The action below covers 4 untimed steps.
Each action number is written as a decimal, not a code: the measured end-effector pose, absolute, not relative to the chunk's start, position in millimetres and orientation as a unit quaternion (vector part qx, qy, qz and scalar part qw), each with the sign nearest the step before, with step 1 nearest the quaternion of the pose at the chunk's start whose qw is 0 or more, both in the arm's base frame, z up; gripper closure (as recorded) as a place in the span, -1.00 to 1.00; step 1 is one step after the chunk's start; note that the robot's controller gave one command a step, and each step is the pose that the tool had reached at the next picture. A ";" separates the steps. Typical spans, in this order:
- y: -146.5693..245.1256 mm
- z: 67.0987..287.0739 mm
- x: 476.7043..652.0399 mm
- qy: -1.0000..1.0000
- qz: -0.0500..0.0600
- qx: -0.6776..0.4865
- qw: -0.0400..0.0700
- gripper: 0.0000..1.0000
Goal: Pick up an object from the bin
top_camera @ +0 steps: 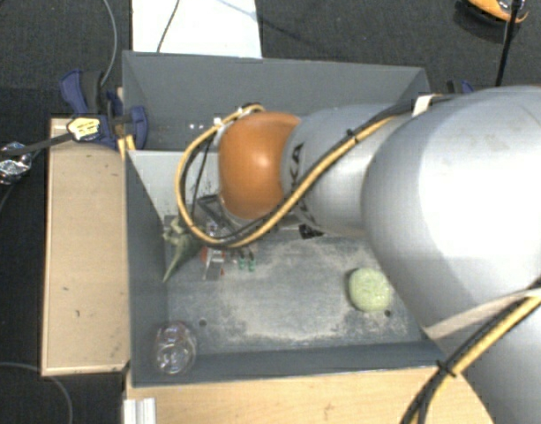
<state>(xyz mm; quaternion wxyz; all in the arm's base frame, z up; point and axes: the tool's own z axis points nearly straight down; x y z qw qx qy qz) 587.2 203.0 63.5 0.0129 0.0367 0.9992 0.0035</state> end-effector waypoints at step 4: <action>203.5 107.2 583.2 0.999 0.003 0.038 0.009 1.00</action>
Offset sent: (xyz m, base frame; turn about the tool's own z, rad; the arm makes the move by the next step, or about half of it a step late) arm -0.0002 0.0000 0.0738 0.0000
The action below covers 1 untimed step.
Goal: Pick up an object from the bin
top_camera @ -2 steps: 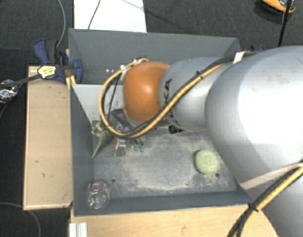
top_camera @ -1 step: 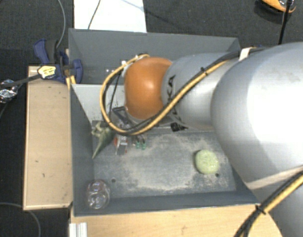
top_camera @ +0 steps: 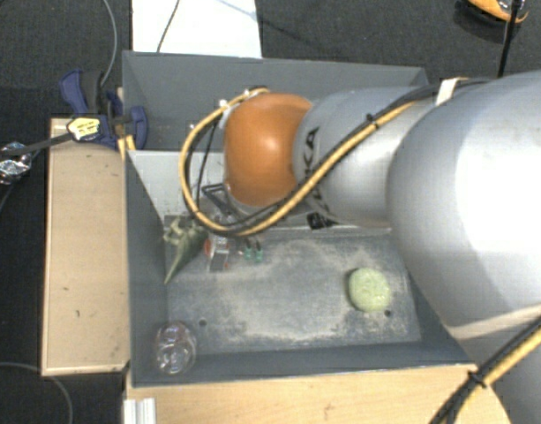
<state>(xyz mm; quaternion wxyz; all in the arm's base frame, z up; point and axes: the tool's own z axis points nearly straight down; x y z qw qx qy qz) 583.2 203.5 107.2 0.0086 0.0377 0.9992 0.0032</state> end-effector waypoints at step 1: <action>203.5 119.6 583.3 0.999 0.003 0.038 0.009 1.00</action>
Offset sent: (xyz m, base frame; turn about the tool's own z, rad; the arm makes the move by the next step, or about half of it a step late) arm 0.0000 0.0000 0.0561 0.0000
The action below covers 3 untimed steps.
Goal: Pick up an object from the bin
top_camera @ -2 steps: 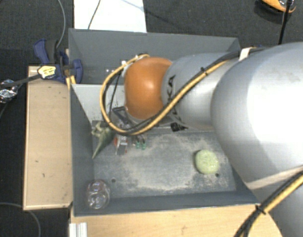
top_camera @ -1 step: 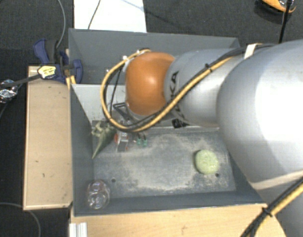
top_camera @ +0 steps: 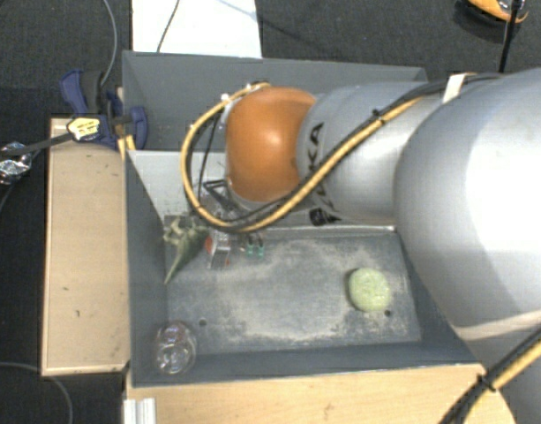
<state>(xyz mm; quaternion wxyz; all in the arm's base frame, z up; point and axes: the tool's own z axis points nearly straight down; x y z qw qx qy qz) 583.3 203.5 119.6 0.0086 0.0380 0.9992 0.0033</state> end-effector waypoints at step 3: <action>203.7 154.2 584.0 0.999 0.004 0.039 0.010 1.00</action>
Offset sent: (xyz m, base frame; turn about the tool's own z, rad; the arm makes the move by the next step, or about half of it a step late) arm 0.0000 0.0000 0.0220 0.0000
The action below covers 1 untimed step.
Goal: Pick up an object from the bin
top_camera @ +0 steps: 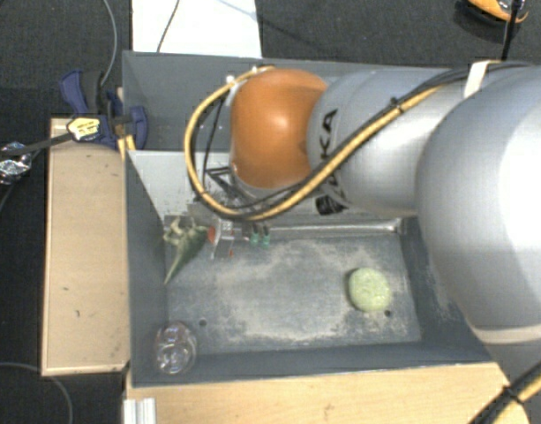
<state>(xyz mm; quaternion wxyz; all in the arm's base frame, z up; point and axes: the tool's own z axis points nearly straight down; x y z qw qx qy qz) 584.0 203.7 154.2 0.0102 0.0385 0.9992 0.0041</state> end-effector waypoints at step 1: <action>203.7 161.0 584.0 0.999 0.004 0.039 0.010 1.00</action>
Offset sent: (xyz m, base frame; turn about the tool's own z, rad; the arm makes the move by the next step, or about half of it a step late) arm 0.0000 0.0000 0.0103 0.0000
